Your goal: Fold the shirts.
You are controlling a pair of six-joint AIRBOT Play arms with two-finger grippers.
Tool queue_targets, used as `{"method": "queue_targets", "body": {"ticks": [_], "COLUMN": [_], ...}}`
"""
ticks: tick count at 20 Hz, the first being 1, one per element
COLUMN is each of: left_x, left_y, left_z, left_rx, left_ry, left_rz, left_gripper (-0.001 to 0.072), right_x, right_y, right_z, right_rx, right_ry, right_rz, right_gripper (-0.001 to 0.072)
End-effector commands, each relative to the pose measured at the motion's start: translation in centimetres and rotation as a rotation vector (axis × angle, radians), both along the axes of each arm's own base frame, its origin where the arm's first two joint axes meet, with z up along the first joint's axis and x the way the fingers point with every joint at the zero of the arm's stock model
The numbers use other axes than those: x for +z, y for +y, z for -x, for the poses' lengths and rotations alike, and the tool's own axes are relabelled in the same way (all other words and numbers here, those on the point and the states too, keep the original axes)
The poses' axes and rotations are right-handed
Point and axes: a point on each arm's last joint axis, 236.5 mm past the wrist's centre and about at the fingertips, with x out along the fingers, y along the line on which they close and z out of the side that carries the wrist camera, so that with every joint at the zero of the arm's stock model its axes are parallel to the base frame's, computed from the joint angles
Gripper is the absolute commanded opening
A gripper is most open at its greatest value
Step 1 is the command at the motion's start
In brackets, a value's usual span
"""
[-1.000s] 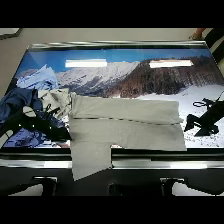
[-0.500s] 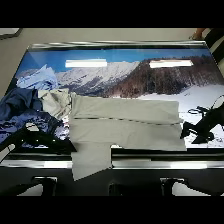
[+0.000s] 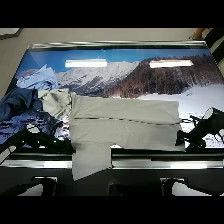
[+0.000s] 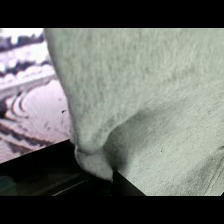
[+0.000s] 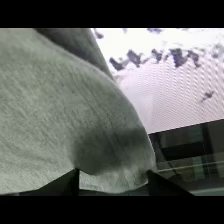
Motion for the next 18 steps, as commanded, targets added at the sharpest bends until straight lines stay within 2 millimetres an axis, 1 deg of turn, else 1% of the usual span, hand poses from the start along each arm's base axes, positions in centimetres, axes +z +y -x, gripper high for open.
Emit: {"method": "queue_targets", "body": {"ticks": [1, 2, 3, 4, 5, 6, 7, 9, 10, 12, 13, 14, 15, 17, 18], "left_x": [0.6, 0.8, 1.1, 1.6, 2.6, 4.1, 5.9, 10.7, 13.1, 16.4, 17.5, 17.9, 17.6, 15.7, 14.6], "left_y": [-0.2, -0.2, -0.1, 0.0, 0.1, 0.2, 0.3, 0.7, 0.9, 1.9, 2.5, 2.6, 2.5, 1.9, 1.7], "left_z": [-0.1, -0.3, -0.6, -1.0, -1.9, -3.2, -4.6, -8.0, -9.9, -13.7, -15.9, -17.8, -19.7, -23.3, -24.9], "left_rx": [-0.003, -0.003, -0.011, -0.022, -0.023, -0.024, -0.015, 0.014, 0.028, 0.075, 0.096, 0.106, 0.097, 0.071, 0.055], "left_ry": [-0.019, -0.031, -0.056, -0.093, -0.141, -0.207, -0.276, -0.431, -0.51, -0.621, -0.665, -0.68, -0.673, -0.631, -0.604], "left_rz": [0.011, 0.01, 0.01, 0.008, 0.003, -0.004, -0.013, -0.034, -0.045, -0.085, -0.101, -0.103, -0.1, -0.089, -0.082], "left_gripper": [0.0037, 0.0037, 0.0037, 0.0036, 0.0036, 0.0035, 0.0034, 0.0034, 0.0033, 0.0033, 0.0033, 0.0033, 0.0033, 0.0033, 0.0033], "right_x": [-1.0, -1.0, -0.9, -0.7, -0.1, 0.7, 1.9, 5.2, 7.3, 10.8, 11.9, 12.4, 12.2, 10.6, 9.7], "right_y": [0.3, 0.2, 0.3, 0.5, 0.5, 0.3, -0.1, -1.1, -1.6, -2.9, -3.3, -3.2, -2.8, -2.1, -2.1], "right_z": [-0.7, -0.8, -0.7, -0.6, -0.6, -1.1, -2.0, -5.5, -7.7, -11.9, -13.9, -15.8, -17.7, -21.0, -22.4], "right_rx": [-0.023, -0.038, -0.045, -0.037, -0.02, -0.014, -0.014, -0.026, -0.037, -0.059, -0.046, -0.027, -0.007, 0.012, -0.006], "right_ry": [-0.036, -0.039, -0.034, -0.029, -0.036, -0.065, -0.109, -0.263, -0.346, -0.49, -0.548, -0.59, -0.612, -0.641, -0.646], "right_rz": [0.0, 0.009, 0.004, -0.006, -0.009, 0.002, 0.021, 0.066, 0.083, 0.132, 0.158, 0.172, 0.18, 0.196, 0.206], "right_gripper": [0.0361, 0.0143, 0.0041, 0.004, 0.004, 0.0039, 0.0039, 0.0037, 0.0037, 0.0037, 0.0037, 0.0037, 0.0037, 0.0038, 0.0039]}}
